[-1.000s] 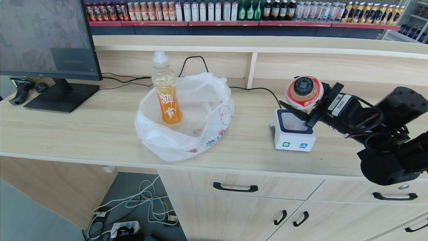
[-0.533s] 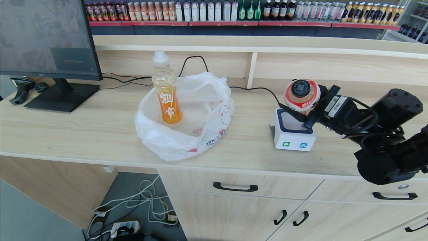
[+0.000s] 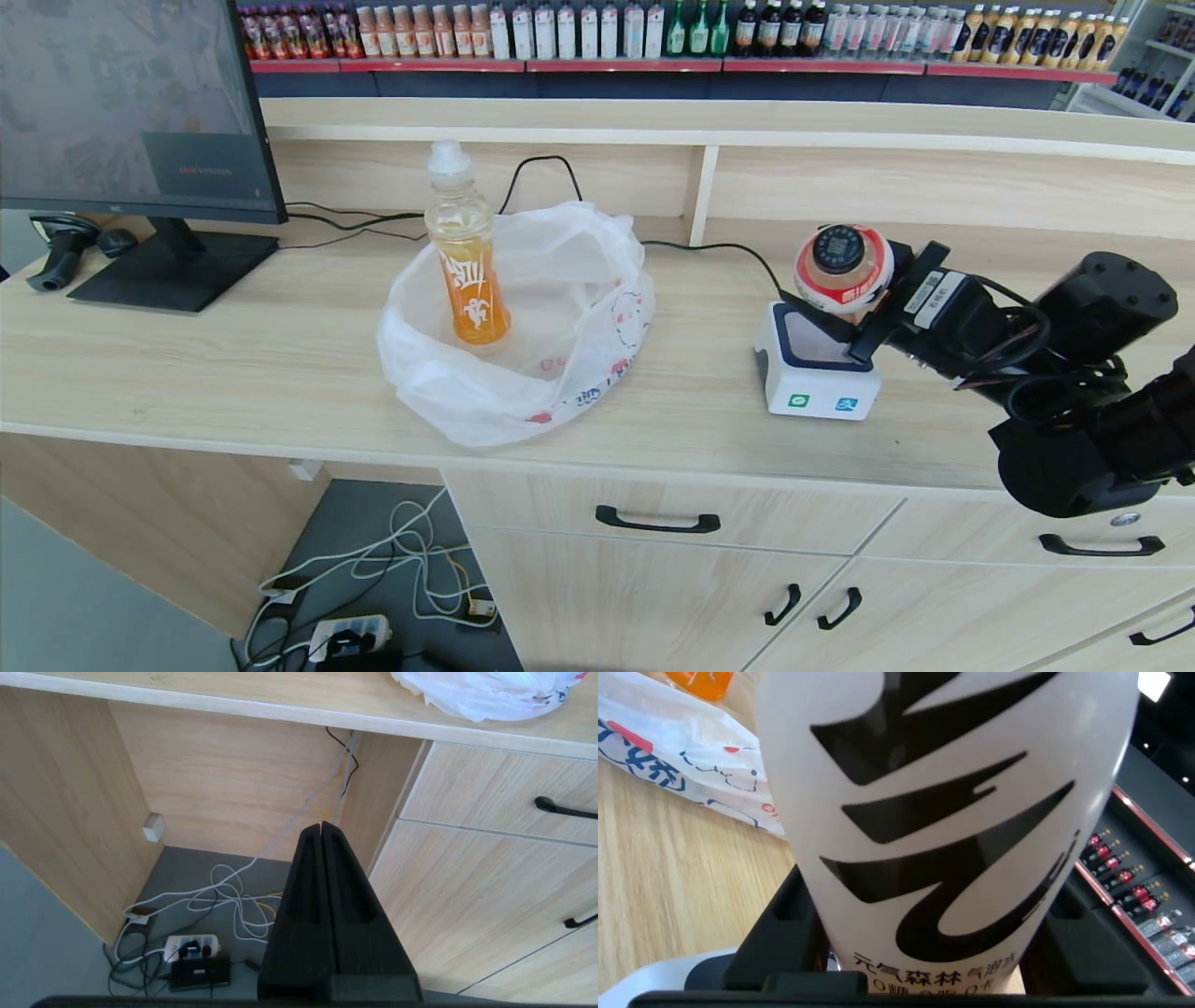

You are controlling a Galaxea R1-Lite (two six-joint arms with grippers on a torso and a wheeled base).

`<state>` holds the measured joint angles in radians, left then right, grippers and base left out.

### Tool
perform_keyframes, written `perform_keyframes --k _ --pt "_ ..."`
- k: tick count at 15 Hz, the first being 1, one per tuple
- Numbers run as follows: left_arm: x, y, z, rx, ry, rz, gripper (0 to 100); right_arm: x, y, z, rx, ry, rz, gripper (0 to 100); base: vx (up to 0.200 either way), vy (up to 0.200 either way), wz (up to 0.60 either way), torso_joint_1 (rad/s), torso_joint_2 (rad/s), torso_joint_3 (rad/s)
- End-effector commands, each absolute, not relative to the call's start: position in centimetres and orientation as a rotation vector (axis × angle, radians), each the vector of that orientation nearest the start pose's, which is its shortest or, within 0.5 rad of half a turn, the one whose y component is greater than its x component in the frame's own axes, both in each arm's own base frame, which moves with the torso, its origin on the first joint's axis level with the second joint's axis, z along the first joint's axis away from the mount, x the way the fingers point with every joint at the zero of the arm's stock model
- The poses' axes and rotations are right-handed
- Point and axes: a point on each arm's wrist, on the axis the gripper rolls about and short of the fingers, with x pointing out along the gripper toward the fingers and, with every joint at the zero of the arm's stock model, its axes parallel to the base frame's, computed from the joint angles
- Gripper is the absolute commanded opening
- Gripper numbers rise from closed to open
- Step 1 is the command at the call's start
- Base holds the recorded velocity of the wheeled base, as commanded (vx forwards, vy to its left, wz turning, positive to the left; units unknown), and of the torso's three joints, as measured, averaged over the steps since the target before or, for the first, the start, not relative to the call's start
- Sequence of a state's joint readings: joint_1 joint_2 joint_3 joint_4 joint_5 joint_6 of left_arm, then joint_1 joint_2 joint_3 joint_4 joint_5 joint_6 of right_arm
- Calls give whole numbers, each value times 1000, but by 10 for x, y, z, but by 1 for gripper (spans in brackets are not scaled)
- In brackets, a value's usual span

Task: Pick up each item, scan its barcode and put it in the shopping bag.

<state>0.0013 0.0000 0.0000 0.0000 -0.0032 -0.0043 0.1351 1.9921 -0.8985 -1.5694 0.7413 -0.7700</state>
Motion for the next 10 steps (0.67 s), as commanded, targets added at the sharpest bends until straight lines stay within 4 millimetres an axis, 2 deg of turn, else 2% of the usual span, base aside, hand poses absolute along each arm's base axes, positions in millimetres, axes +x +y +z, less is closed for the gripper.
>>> perform_keyframes --k 1,8,10 --pt "-23 0 75 -5 0 -2 0 349 63 199 -853 -788 639 0 0 0 0 0 0 0" --pt "-23 0 75 -5 0 -2 0 347 65 199 -816 -773 657 0 0 0 0 0 0 0" --pt "-23 0 75 -3 0 -2 0 338 63 199 -800 -742 636 0 0 0 0 0 0 0"
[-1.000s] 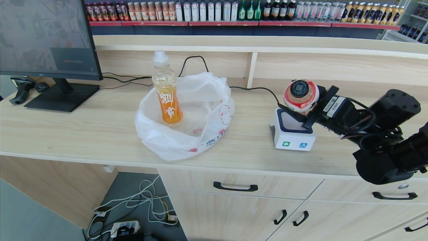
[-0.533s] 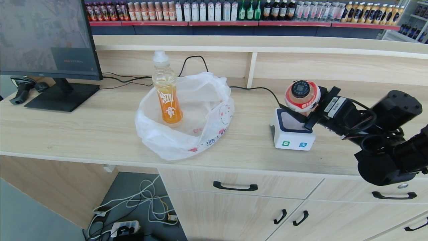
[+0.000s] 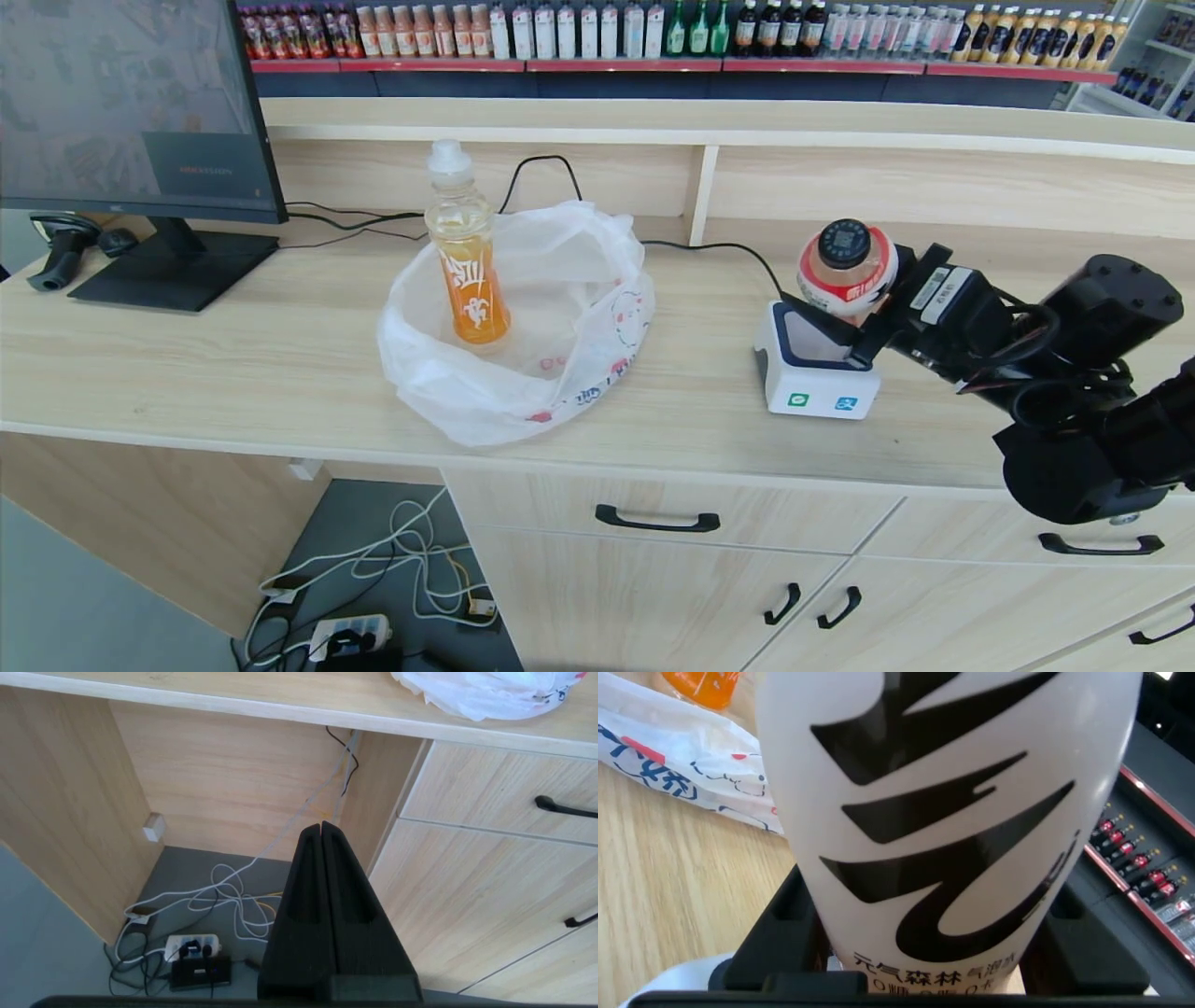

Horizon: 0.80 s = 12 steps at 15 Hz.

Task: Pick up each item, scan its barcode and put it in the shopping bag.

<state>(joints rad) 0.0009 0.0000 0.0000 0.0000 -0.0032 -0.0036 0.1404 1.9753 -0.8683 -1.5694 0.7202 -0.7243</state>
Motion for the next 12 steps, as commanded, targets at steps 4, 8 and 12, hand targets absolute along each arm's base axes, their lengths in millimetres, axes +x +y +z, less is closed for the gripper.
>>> perform_keyframes --k 4,8,12 --pt "-23 0 75 -2 0 -2 0 316 59 210 -749 -722 611 0 0 0 0 0 0 0" --pt "-23 0 75 -3 0 -2 0 300 67 216 -598 -656 536 0 0 0 0 0 0 0" --pt "-23 0 75 -2 0 -2 0 283 84 231 -386 -627 432 0 0 0 0 0 0 0"
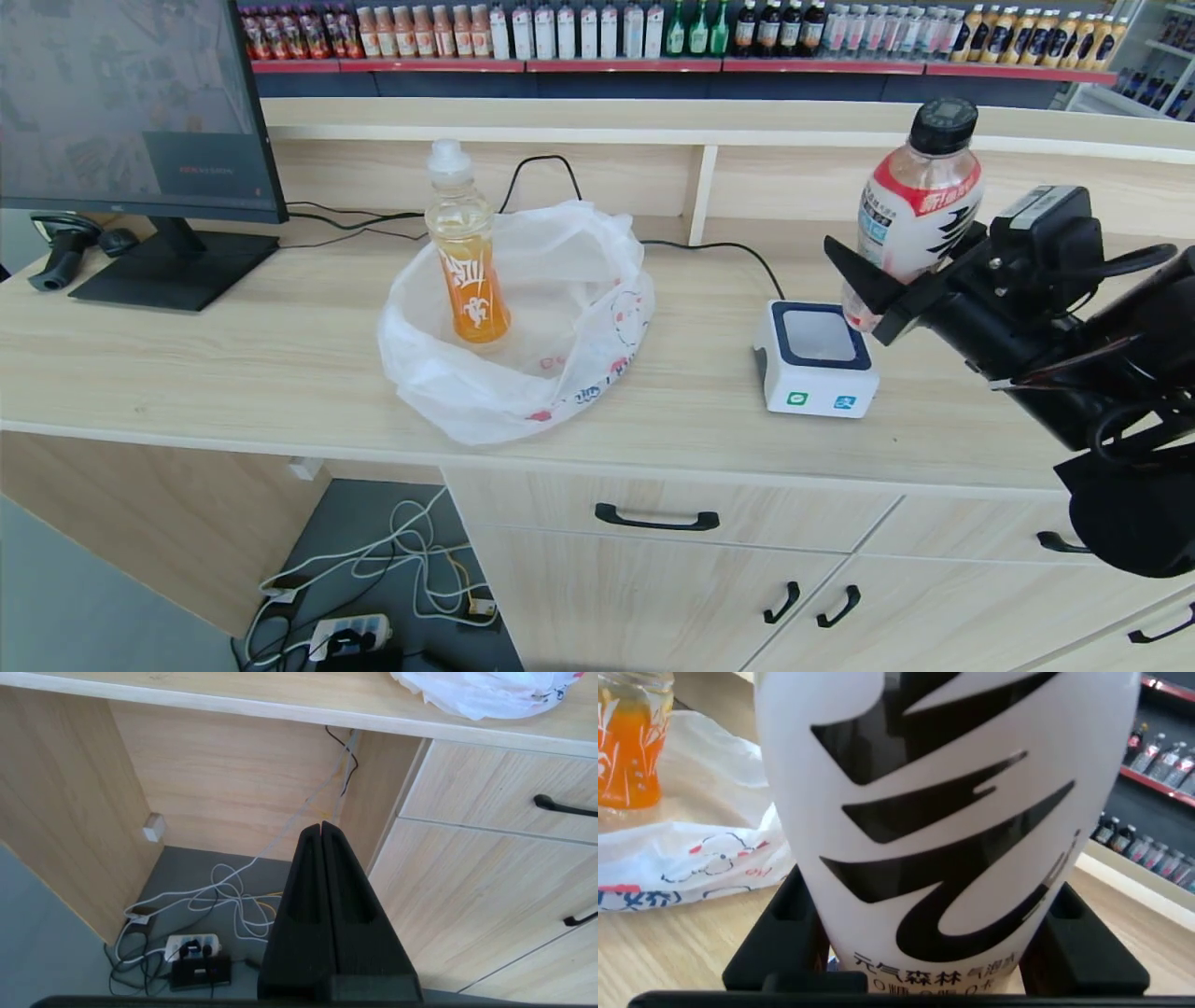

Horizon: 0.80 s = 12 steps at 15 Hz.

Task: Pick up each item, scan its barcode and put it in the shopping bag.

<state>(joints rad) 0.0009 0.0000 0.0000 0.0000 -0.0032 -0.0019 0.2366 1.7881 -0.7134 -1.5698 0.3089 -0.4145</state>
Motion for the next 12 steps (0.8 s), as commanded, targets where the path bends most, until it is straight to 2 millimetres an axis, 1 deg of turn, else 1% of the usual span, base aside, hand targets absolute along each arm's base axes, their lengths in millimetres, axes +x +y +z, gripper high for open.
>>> perform_keyframes --k 1,2,4,6,7,8,10,12 --pt "-23 0 75 -2 0 -2 0 277 86 229 -334 -601 433 0 0 0 0 0 0 0" --pt "-23 0 75 -2 0 -2 0 271 87 220 -285 -550 443 0 0 0 0 0 0 0" --pt "-23 0 75 -2 0 -2 0 260 83 214 -244 -506 446 0 0 0 0 0 0 0" --pt "-23 0 75 -3 0 -2 0 246 82 211 -165 -468 476 0 0 0 0 0 0 0" --pt "-23 0 75 -2 0 -2 0 243 79 206 -141 -438 472 0 0 0 0 0 0 0" --pt "-23 0 75 -3 0 -2 0 243 73 205 -116 -424 439 0 0 0 0 0 0 0" --pt "-23 0 75 -2 0 -2 0 246 66 207 -81 -423 390 0 0 0 0 0 0 0" --pt "-23 0 75 -2 0 -2 0 251 65 207 -71 -420 377 0 0 0 0 0 0 0"
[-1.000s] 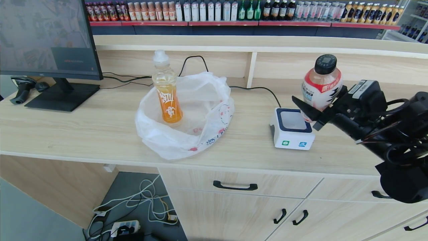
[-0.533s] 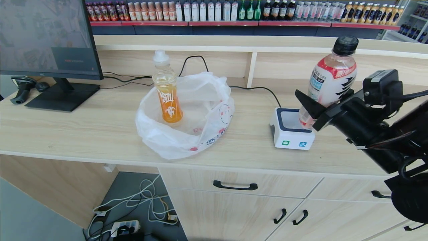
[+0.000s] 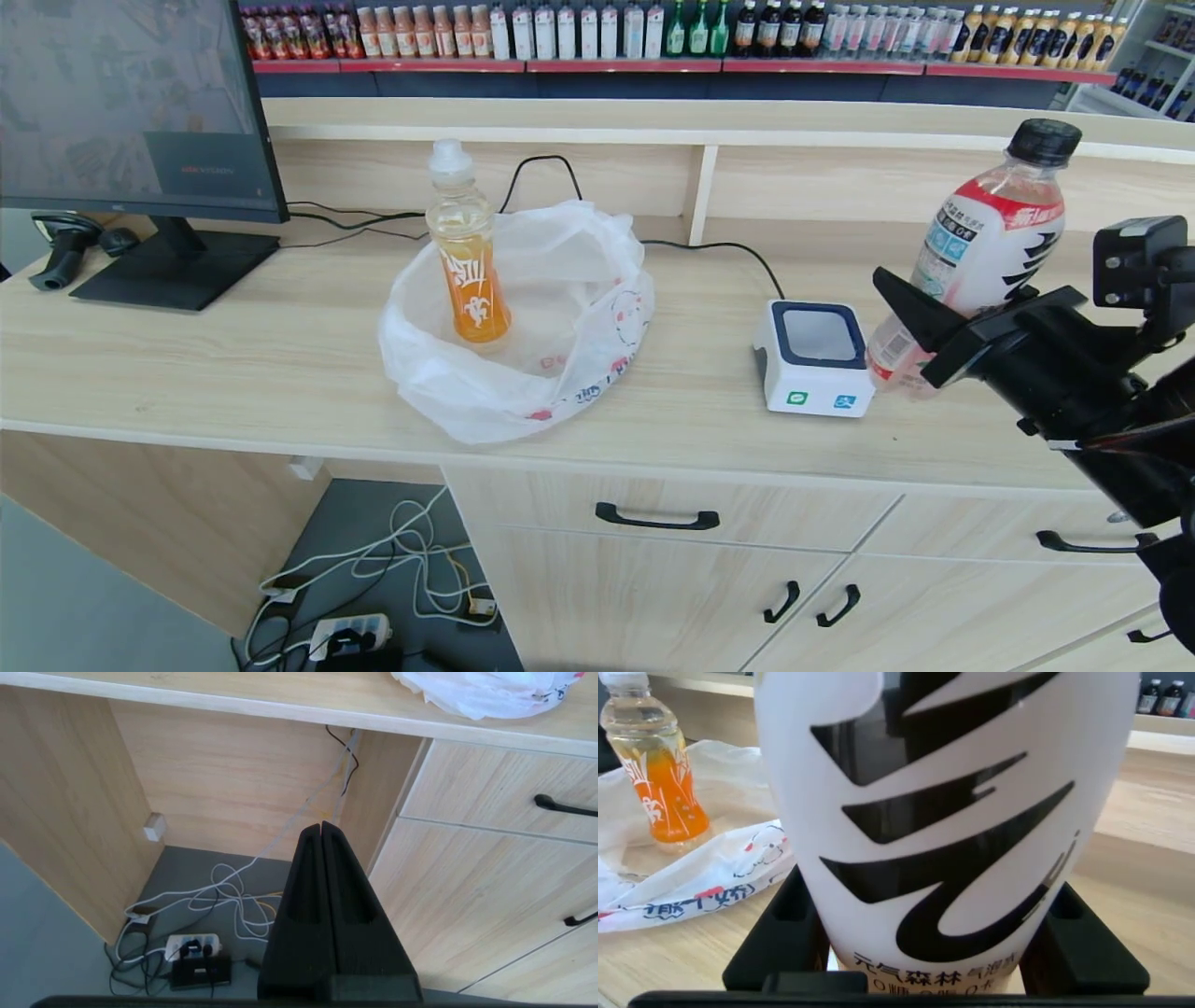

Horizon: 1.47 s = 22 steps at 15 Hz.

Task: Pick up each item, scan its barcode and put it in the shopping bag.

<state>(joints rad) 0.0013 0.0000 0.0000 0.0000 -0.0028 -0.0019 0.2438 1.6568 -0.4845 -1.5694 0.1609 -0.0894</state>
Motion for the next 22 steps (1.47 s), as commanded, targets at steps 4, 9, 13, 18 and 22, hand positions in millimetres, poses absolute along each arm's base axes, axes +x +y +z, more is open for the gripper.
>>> perform_keyframes --k 4,9,13,18,22 --pt "-23 0 75 -2 0 -2 0 252 65 205 -70 -410 378 0 0 150 0 -3 -1 2" --pt "-23 0 75 -3 0 -2 0 253 65 205 -70 -410 376 0 0 200 0 2 2 4" --pt "-23 0 75 -3 0 -2 0 254 64 203 -71 -402 372 0 0 200 0 0 1 6" --pt "-23 0 75 -3 0 -2 0 253 64 200 -70 -390 373 0 0 120 0 3 0 2" --pt "-23 0 75 -3 0 -2 0 253 64 198 -35 -377 385 0 0 0 0 0 0 0"
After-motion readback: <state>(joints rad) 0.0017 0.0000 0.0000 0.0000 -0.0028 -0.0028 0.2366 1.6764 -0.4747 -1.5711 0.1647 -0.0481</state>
